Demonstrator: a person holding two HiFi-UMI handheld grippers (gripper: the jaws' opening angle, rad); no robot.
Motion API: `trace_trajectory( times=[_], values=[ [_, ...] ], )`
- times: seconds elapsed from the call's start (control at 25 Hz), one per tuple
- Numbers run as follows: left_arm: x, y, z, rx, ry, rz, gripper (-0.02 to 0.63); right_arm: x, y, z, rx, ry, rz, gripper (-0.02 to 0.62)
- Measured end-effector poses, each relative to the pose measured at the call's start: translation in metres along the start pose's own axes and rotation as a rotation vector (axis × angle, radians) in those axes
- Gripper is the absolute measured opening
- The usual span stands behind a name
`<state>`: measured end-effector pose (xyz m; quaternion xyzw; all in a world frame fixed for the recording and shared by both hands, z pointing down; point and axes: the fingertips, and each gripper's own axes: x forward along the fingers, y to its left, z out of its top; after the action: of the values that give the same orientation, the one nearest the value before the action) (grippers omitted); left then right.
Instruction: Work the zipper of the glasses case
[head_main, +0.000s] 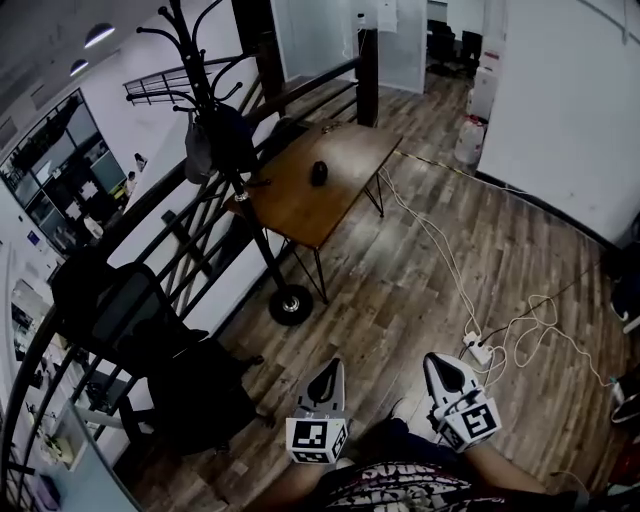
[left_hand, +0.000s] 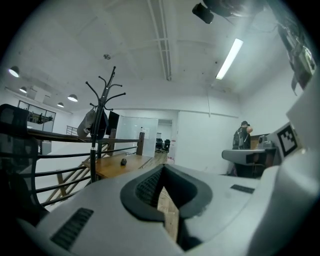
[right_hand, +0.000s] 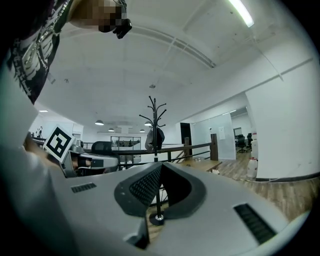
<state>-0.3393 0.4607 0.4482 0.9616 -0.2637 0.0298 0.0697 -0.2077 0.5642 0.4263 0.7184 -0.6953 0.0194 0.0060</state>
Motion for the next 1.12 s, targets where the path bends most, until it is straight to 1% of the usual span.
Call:
trace_trajectory(
  times=[0.16, 0.28, 0.48, 0.6, 0.68, 0.88, 1.0, 1.12],
  values=[
    [0.063, -0.004, 0.011, 0.013, -0.02, 0.033, 0.006, 0.039, -0.056, 0.007, -0.001, -0.029, 0.045, -0.002],
    [0.104, -0.009, 0.019, 0.021, -0.023, 0.049, 0.006, 0.062, -0.091, 0.012, 0.002, -0.048, 0.08, -0.002],
    [0.158, -0.024, 0.033, 0.037, -0.035, 0.076, 0.006, 0.082, -0.142, 0.012, 0.025, -0.042, 0.119, -0.002],
    [0.18, -0.03, 0.03, 0.041, -0.025, 0.09, 0.006, 0.093, -0.169, 0.008, 0.051, -0.041, 0.123, -0.002],
    [0.189, -0.032, 0.029, 0.042, -0.017, 0.094, 0.006, 0.098, -0.18, 0.007, 0.067, -0.039, 0.123, -0.002],
    [0.201, -0.027, 0.038, 0.058, -0.026, 0.129, 0.006, 0.112, -0.194, 0.008, 0.061, -0.045, 0.149, -0.002],
    [0.202, -0.022, 0.029, 0.04, -0.003, 0.149, 0.006, 0.116, -0.196, 0.003, 0.064, -0.033, 0.163, -0.002],
    [0.213, -0.015, 0.025, 0.025, 0.006, 0.153, 0.006, 0.122, -0.199, -0.002, 0.061, -0.013, 0.17, -0.002]
  ],
)
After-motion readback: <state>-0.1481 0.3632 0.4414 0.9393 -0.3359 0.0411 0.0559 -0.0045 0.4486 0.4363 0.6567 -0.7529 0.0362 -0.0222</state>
